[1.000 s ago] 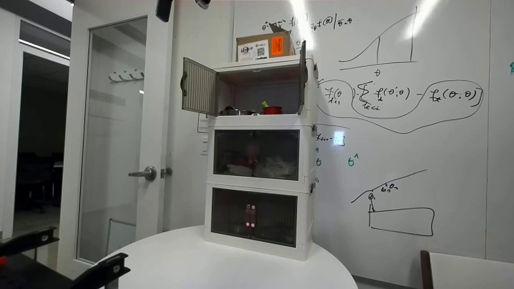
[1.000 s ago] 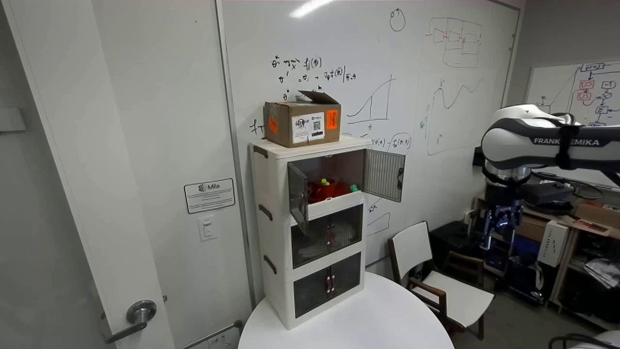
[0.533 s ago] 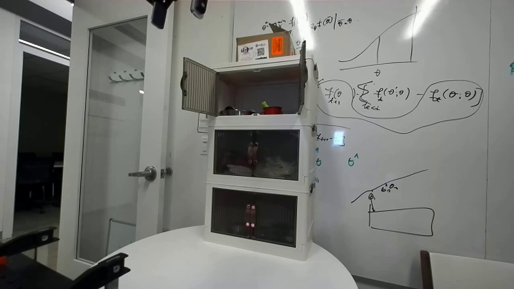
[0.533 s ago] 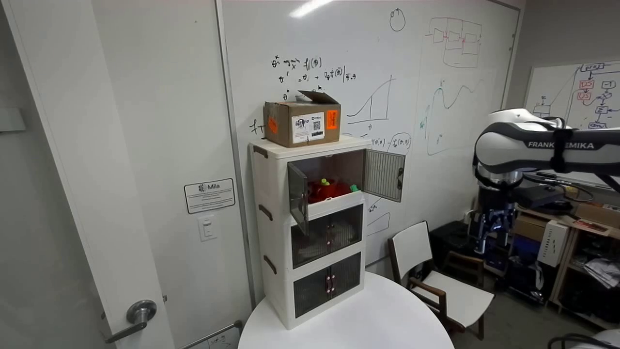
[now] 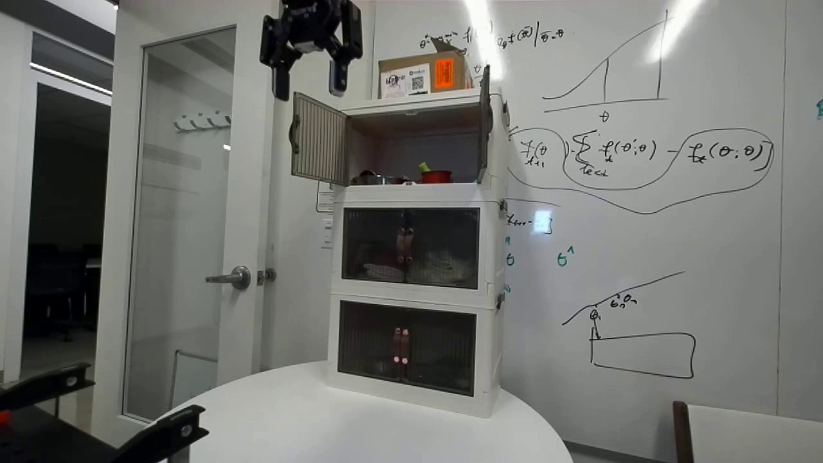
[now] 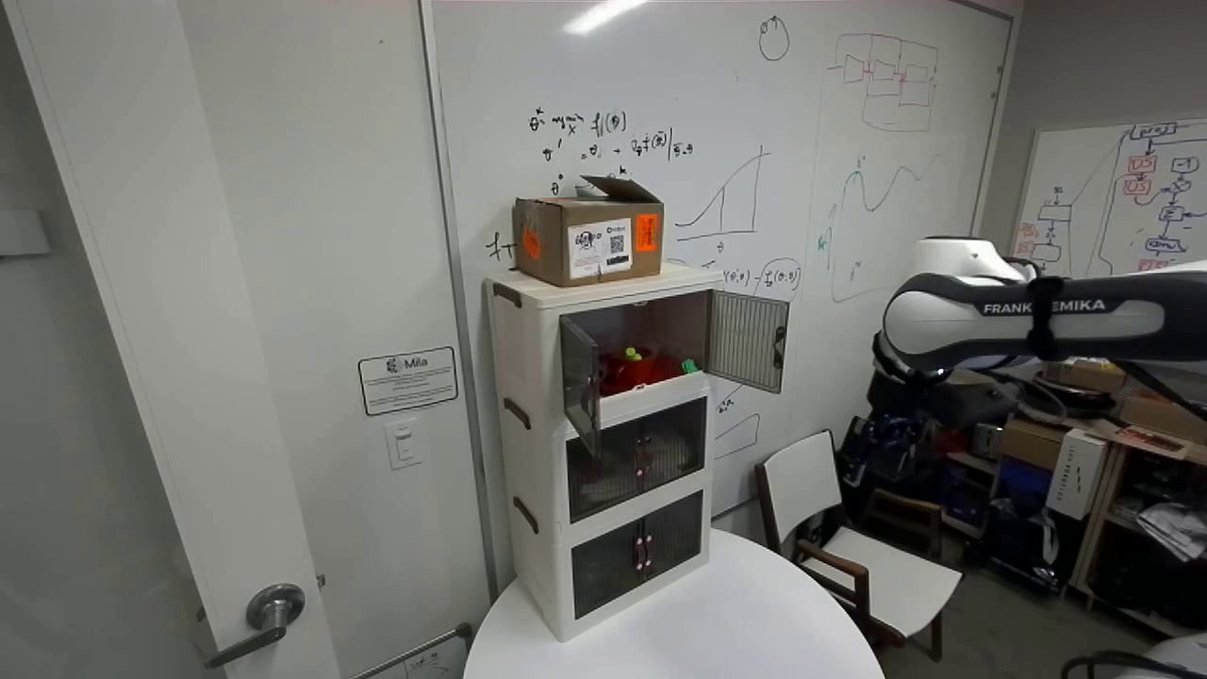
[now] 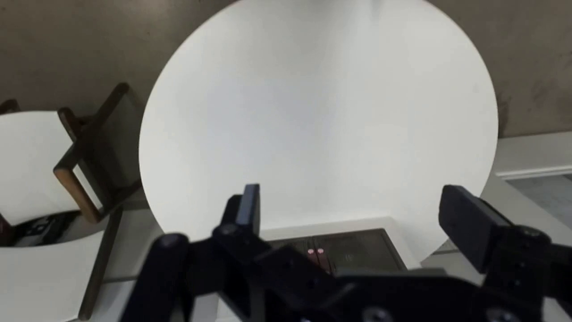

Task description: Open the second right door of the cabinet

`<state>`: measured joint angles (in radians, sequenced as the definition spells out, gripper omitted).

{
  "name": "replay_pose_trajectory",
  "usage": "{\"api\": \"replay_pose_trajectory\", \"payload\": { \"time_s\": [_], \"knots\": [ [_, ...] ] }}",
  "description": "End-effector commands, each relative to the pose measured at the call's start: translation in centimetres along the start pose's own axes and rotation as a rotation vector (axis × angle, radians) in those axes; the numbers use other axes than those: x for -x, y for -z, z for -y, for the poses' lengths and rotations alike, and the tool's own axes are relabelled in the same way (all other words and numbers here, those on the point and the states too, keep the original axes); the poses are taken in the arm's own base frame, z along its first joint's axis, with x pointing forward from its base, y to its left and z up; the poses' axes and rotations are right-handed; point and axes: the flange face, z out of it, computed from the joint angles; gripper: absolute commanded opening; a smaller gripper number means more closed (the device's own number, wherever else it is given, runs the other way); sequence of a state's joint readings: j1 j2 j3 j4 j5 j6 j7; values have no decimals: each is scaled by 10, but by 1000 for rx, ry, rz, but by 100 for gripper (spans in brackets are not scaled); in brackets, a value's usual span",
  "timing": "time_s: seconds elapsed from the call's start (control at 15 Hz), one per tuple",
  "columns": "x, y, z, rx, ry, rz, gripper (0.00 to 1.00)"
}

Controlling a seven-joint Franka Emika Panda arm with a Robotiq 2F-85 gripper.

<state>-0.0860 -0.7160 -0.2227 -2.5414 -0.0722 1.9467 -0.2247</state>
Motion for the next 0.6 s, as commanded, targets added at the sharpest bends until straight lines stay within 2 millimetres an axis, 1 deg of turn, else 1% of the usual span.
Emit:
{"api": "replay_pose_trajectory", "payload": {
  "time_s": [0.0, 0.2, 0.33, 0.53],
  "knots": [
    [-15, -19, 13, -45, -49, -92, 100],
    [-21, -40, 16, -137, -50, -79, 100],
    [-26, -52, 16, -211, -17, -61, 100],
    [-35, -71, 9, -267, 22, -50, 100]
  ]
}}
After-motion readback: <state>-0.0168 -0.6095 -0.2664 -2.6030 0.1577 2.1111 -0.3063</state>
